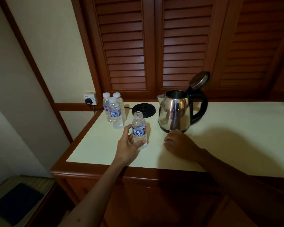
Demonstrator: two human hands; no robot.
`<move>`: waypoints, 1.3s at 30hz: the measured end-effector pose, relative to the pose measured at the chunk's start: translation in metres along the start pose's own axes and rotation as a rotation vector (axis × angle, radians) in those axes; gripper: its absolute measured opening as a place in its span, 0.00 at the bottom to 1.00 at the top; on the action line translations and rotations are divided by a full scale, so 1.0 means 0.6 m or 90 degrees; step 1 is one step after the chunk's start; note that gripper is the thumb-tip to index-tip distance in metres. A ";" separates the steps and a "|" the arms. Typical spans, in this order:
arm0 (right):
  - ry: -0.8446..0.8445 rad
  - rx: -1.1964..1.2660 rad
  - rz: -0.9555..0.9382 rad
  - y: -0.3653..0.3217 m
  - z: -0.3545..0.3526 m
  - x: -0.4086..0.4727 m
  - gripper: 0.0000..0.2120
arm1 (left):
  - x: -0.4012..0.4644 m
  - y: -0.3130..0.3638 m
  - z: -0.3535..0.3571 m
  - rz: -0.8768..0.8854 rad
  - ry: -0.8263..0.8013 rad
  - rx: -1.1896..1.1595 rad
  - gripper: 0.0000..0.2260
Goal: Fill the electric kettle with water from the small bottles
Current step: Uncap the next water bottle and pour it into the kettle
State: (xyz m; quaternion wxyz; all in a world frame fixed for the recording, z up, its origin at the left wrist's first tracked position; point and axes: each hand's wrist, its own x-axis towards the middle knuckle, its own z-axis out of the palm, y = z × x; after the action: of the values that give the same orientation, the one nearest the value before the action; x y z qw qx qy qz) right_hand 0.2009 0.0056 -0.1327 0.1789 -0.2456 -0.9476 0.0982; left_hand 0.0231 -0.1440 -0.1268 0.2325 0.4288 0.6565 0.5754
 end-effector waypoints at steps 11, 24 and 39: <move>-0.046 -0.005 0.132 0.165 -0.058 -0.069 0.28 | 0.035 0.020 0.085 0.001 0.100 -0.005 0.25; -0.044 0.045 0.080 0.181 -0.041 -0.071 0.29 | 0.110 0.094 0.092 0.074 0.187 0.181 0.31; -0.054 0.016 0.094 0.180 -0.040 -0.065 0.30 | 0.170 0.186 0.057 0.234 0.122 0.489 0.29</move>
State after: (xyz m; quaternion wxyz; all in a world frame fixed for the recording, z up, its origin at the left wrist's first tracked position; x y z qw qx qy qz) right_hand 0.2887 0.0812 -0.1515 0.1342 -0.3082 -0.9323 0.1336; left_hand 0.0300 -0.0438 -0.0088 -0.1118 0.5388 0.7540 0.3586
